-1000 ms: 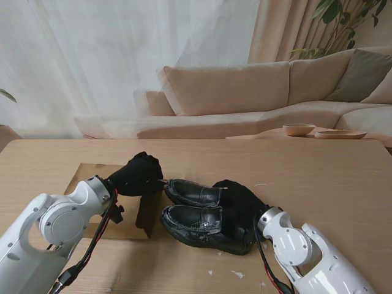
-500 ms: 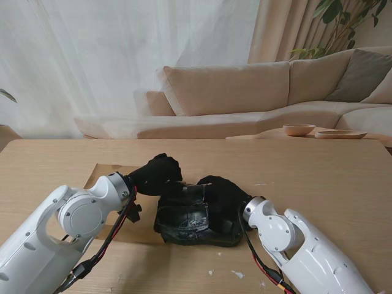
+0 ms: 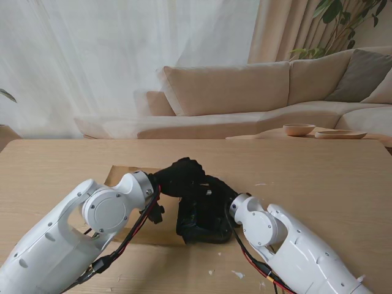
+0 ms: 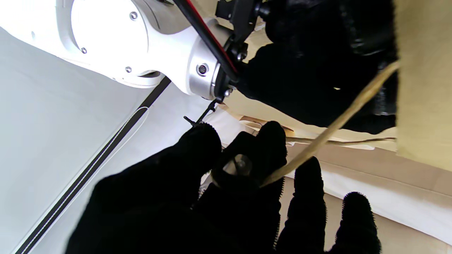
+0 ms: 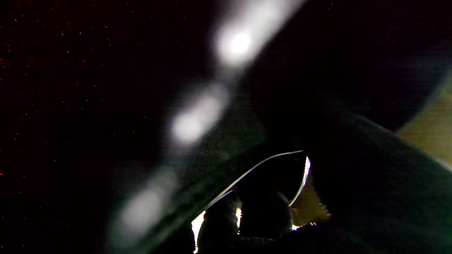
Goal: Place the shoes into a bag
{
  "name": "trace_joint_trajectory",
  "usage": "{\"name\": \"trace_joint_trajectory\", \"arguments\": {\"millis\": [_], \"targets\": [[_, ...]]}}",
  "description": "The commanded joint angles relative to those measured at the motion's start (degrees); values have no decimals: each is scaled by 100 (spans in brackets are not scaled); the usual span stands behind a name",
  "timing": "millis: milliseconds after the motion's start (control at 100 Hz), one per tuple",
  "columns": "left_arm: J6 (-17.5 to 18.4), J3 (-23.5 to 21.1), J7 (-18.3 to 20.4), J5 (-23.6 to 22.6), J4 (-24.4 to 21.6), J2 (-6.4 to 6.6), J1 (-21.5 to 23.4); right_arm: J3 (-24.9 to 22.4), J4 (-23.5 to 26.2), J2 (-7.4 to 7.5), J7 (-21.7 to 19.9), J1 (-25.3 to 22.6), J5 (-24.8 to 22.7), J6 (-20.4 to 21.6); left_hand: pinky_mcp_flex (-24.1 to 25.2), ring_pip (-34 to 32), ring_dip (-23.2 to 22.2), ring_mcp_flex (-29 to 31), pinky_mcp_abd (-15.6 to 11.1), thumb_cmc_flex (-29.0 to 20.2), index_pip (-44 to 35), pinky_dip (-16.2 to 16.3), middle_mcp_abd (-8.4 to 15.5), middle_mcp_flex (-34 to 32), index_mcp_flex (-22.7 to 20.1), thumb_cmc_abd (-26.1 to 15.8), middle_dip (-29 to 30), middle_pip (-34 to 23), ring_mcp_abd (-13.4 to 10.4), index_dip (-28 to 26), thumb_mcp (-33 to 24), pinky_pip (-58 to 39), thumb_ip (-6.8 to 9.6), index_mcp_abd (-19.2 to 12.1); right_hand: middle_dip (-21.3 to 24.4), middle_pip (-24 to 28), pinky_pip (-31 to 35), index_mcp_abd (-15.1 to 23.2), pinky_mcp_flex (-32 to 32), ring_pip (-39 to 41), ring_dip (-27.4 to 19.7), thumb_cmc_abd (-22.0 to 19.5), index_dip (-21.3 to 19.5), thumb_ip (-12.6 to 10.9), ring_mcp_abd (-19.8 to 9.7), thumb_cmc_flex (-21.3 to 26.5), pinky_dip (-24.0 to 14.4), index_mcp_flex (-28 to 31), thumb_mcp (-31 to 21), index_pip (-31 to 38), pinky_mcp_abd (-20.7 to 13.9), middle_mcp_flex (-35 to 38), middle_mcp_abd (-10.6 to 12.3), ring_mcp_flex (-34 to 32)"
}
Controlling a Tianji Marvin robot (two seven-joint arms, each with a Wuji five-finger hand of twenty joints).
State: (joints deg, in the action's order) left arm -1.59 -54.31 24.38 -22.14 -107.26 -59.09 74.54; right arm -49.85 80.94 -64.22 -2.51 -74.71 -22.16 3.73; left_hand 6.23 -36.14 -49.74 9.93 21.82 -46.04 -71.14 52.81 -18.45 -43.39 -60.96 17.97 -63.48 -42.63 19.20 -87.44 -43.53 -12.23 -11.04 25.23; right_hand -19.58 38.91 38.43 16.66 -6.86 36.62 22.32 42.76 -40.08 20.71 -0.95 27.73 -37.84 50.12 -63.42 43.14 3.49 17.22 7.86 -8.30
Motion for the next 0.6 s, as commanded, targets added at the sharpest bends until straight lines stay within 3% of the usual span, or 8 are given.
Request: {"name": "trace_joint_trajectory", "arguments": {"millis": [0, 130, 240, 480, 590], "targets": [[-22, 75, 29, -2, 6, -86, -80, 35, 168, -129, -30, 79, -17, -56, 101, -91, -127, -132, -4, 86, -66, 94, -38, 81, -291, -100, 35, -27, 19, -251, -93, -56, 178, 88, -518, 1189, 628, 977, 15, 399, 221, -804, -416, -241, -9, 231, -295, 257, -461, 797, -256, 324, 105, -97], [-98, 249, -32, -4, 95, -117, -253, 157, 263, -133, -31, 127, -118, -240, 101, -98, -134, -147, -4, 89, -66, 96, -35, 104, -291, -87, 38, -18, 14, -251, -95, -56, 176, 88, -1045, 1730, 2241, 967, 42, 1240, 625, -846, -371, -247, -17, 234, -516, 218, -424, 804, -534, 312, 46, -211], [-134, 362, -30, -50, 193, -127, -395, 219, 355, -122, -99, 143, -132, -339, 97, -100, -139, -170, -19, 104, -63, 100, -21, 130, -286, -91, 38, -13, -10, -251, -96, -60, 176, 88, -1383, 1968, 3053, 921, 4, 1716, 855, -907, -329, -270, -34, 289, -543, 170, -311, 817, -688, 340, 5, -270], [-146, 513, 3, -107, 361, -133, -588, 338, 541, -59, -313, 160, -210, -353, 134, -84, -142, -227, -83, 110, -37, 110, 18, 216, -260, -78, 39, 21, -55, -251, -81, -55, 170, 102, -1872, 2317, 4070, 888, -223, 2286, 1144, -1059, -238, -324, -30, 363, -697, 61, -53, 826, -934, 471, -78, -617], [-114, 547, 33, -106, 427, -129, -649, 393, 590, -29, -383, 149, -242, -209, 151, -72, -140, -252, -104, 125, -29, 106, 42, 263, -245, -89, 49, 42, -89, -251, -74, -48, 174, 97, -1988, 2384, 4239, 896, -263, 2367, 1224, -1092, -218, -334, -20, 375, -732, 43, 0, 826, -984, 483, -71, -693]]}}
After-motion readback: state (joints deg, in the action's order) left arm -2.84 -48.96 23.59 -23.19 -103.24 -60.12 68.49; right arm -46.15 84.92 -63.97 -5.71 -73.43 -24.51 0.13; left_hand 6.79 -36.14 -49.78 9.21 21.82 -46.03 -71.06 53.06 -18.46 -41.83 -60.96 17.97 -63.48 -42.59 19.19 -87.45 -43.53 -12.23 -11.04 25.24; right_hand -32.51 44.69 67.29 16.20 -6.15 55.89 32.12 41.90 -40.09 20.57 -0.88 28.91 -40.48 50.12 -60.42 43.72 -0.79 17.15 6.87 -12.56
